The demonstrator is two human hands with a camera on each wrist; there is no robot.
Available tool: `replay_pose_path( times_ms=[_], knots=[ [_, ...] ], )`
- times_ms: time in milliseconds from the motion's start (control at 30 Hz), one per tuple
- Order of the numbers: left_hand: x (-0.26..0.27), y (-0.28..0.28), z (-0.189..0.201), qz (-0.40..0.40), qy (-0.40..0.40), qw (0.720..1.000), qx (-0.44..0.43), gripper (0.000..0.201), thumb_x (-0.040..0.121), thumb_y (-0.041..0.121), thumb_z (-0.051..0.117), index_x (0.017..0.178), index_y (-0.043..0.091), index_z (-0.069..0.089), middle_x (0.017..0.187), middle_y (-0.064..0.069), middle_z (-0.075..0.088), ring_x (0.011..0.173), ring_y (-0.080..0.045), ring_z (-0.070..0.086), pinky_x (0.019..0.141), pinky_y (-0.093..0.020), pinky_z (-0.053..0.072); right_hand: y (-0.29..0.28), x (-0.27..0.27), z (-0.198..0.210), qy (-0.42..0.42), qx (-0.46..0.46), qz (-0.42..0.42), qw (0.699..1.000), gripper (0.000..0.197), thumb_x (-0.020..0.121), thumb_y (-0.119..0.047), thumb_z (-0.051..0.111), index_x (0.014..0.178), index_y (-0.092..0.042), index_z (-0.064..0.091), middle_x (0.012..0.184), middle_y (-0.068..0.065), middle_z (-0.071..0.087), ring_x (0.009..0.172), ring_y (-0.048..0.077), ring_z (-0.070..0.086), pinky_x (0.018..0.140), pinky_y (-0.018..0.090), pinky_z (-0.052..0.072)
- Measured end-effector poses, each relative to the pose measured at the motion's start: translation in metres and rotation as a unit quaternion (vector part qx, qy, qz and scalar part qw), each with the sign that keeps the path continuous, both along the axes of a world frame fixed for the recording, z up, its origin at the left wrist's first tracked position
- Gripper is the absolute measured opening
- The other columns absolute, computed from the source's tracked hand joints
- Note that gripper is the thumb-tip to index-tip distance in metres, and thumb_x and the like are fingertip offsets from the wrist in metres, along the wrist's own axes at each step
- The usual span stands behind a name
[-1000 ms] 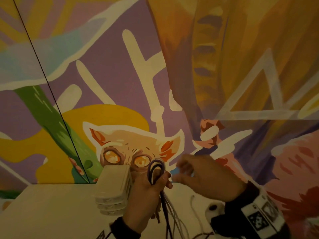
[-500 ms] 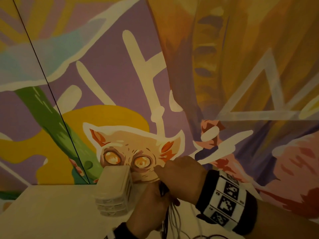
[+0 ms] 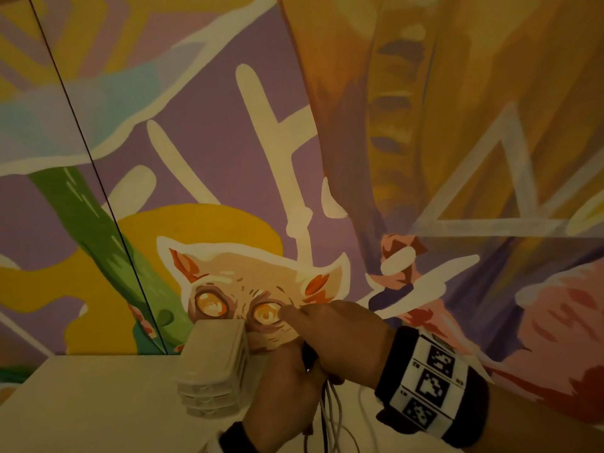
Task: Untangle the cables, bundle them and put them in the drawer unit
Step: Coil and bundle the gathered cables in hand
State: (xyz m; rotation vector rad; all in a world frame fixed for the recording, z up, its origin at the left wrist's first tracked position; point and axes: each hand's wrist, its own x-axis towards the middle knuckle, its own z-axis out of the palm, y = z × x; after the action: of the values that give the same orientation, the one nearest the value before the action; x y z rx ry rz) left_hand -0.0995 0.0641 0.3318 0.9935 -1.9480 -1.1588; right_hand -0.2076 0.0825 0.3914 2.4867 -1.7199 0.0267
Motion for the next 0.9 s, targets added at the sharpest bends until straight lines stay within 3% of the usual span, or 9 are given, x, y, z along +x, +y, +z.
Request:
replay_pose_path(
  times_ms=[133, 267, 400, 467, 567, 667, 733, 800, 900],
  knots=[
    [0.014, -0.003, 0.000, -0.053, -0.052, 0.996, -0.058, 0.034, 0.093, 0.013, 0.056, 0.071, 0.040, 0.056, 0.061, 0.036, 0.062, 0.077, -0.006, 0.066, 0.073, -0.018, 0.052, 0.000, -0.001, -0.003, -0.017, 0.030, 0.065, 0.997, 0.038, 0.096, -0.011, 0.051, 0.132, -0.013, 0.039, 0.110, 0.018, 0.060, 0.093, 0.035, 0.062, 0.076, 0.049, 0.055],
    [0.020, -0.002, 0.006, -0.110, -0.036, 0.993, -0.032, 0.033, 0.095, 0.008, 0.053, 0.082, 0.038, 0.050, 0.068, 0.040, 0.062, 0.076, 0.011, 0.062, 0.070, -0.004, 0.045, 0.000, -0.002, 0.002, -0.022, 0.045, 0.095, 0.994, 0.036, 0.096, -0.014, 0.050, 0.130, -0.017, 0.040, 0.110, 0.016, 0.060, 0.094, 0.034, 0.060, 0.076, 0.050, 0.054],
    [0.021, 0.002, 0.007, -0.182, 0.018, 0.978, 0.102, 0.022, 0.097, 0.008, 0.050, 0.106, 0.027, 0.055, 0.088, 0.008, 0.074, 0.096, -0.001, 0.066, 0.093, -0.019, 0.048, 0.000, -0.003, 0.009, -0.017, 0.058, 0.122, 0.991, 0.034, 0.092, -0.010, 0.052, 0.125, -0.014, 0.044, 0.103, 0.017, 0.061, 0.087, 0.034, 0.059, 0.072, 0.050, 0.052],
    [0.022, 0.003, 0.002, -0.226, 0.076, 0.953, 0.189, 0.018, 0.092, 0.006, 0.053, 0.105, 0.014, 0.062, 0.089, -0.002, 0.074, 0.091, -0.017, 0.069, 0.088, -0.029, 0.051, 0.001, -0.002, 0.009, -0.029, 0.061, 0.119, 0.991, 0.039, 0.090, -0.005, 0.053, 0.127, -0.014, 0.046, 0.107, 0.016, 0.061, 0.092, 0.034, 0.058, 0.076, 0.050, 0.052],
    [0.021, -0.001, -0.009, -0.263, 0.177, 0.874, 0.368, 0.023, 0.082, 0.005, 0.064, 0.101, -0.006, 0.057, 0.078, -0.017, 0.066, 0.059, -0.027, 0.062, 0.063, -0.033, 0.050, 0.008, -0.007, 0.000, -0.135, 0.063, 0.085, 0.985, 0.048, 0.086, -0.001, 0.056, 0.128, -0.021, 0.047, 0.121, 0.007, 0.060, 0.105, 0.024, 0.056, 0.087, 0.043, 0.051],
    [0.020, -0.001, -0.020, -0.284, 0.234, 0.829, 0.421, 0.032, 0.080, 0.009, 0.071, 0.109, 0.001, 0.062, 0.073, -0.017, 0.061, 0.048, -0.022, 0.050, 0.058, -0.030, 0.044, 0.023, -0.024, -0.016, -0.353, 0.038, 0.013, 0.935, 0.042, 0.084, -0.010, 0.056, 0.117, -0.036, 0.050, 0.117, -0.013, 0.061, 0.110, 0.007, 0.056, 0.092, 0.029, 0.051],
    [0.019, -0.001, -0.021, -0.255, 0.275, 0.820, 0.433, 0.022, 0.075, 0.012, 0.075, 0.094, 0.003, 0.068, 0.064, -0.015, 0.053, 0.044, -0.020, 0.043, 0.054, -0.030, 0.041, 0.039, -0.026, -0.034, -0.495, -0.015, -0.014, 0.868, 0.027, 0.086, -0.033, 0.061, 0.112, -0.036, 0.053, 0.112, -0.013, 0.064, 0.110, 0.009, 0.059, 0.089, 0.029, 0.052],
    [0.018, -0.003, -0.014, -0.193, 0.329, 0.814, 0.437, 0.011, 0.075, 0.010, 0.075, 0.079, 0.002, 0.068, 0.058, -0.011, 0.043, 0.042, -0.018, 0.036, 0.050, -0.029, 0.037, 0.050, -0.016, -0.062, -0.607, -0.013, -0.082, 0.790, 0.046, 0.079, -0.064, 0.058, 0.112, -0.032, 0.055, 0.108, -0.010, 0.068, 0.104, 0.014, 0.065, 0.086, 0.032, 0.053],
    [0.019, -0.016, -0.005, -0.119, 0.400, 0.801, 0.428, 0.009, 0.087, 0.009, 0.061, 0.079, 0.008, 0.066, 0.059, -0.005, 0.036, 0.045, -0.015, 0.033, 0.055, -0.031, 0.037, 0.057, 0.012, -0.107, -0.612, 0.095, -0.187, 0.763, 0.053, 0.069, -0.066, 0.060, 0.110, -0.034, 0.055, 0.093, -0.011, 0.074, 0.086, 0.005, 0.069, 0.086, 0.027, 0.052]
  ],
)
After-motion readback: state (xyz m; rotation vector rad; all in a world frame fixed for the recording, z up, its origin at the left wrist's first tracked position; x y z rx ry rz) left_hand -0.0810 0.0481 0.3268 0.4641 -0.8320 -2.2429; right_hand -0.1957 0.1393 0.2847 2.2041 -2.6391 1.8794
